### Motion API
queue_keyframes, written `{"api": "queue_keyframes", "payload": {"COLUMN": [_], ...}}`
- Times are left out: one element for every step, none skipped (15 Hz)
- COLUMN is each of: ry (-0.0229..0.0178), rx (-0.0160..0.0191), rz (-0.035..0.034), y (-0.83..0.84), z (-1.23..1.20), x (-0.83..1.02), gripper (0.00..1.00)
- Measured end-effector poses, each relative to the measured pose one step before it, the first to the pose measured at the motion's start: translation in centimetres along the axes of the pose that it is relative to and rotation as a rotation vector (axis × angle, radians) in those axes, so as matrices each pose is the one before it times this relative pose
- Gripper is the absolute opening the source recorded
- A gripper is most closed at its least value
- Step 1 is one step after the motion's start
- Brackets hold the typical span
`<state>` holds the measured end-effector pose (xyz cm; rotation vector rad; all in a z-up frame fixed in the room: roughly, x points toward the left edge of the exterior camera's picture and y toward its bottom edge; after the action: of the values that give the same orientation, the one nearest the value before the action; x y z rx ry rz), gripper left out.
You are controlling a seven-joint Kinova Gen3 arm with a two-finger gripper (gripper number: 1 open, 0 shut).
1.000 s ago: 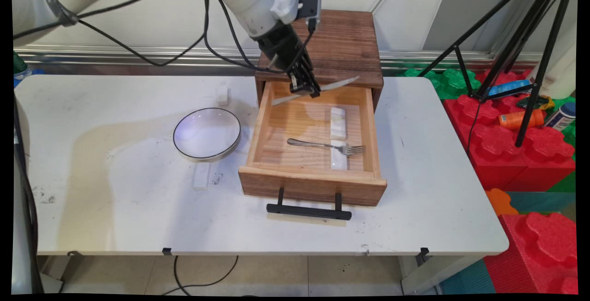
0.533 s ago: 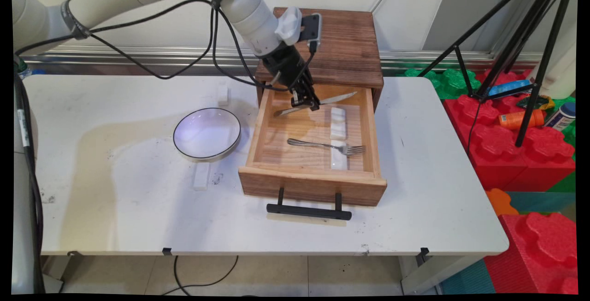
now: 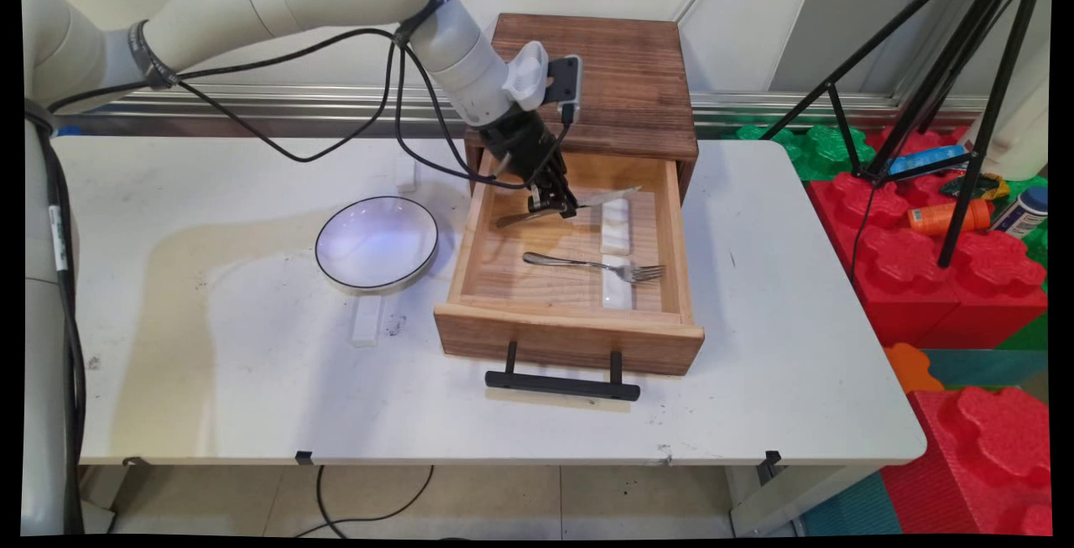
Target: Place the picked object into the drawer
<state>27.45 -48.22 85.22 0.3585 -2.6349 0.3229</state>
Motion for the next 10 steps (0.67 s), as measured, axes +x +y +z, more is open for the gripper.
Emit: {"api": "queue_keyframes", "payload": {"ry": [-0.00010,-0.00013,0.00076,0.00115,0.00219,0.00251,0.00417,0.00261,0.00279,0.00375], "rx": [-0.00051,0.00004,-0.00057,-0.00012,-0.00066,0.00012,0.00112,0.00093,0.00129,0.00192], "rz": [-0.00205,-0.00098,-0.00205,-0.00226,-0.00329,-0.00245,-0.00420,-0.00260,-0.00253,-0.00344], "y": [-0.018,-0.009,0.003,-0.005,-0.001,-0.006,-0.012,-0.013,-0.019,-0.026], "z": [0.297,0.192,0.279,0.307,0.291,0.237,0.287,0.144,0.123,0.149], "x": [-0.120,-0.063,-0.060,-0.059,-0.025,0.011,0.011,0.016,0.023,0.032], "gripper": [0.00,0.00,0.00,0.00,1.00,1.00,1.00,1.00,1.00,1.00]}}
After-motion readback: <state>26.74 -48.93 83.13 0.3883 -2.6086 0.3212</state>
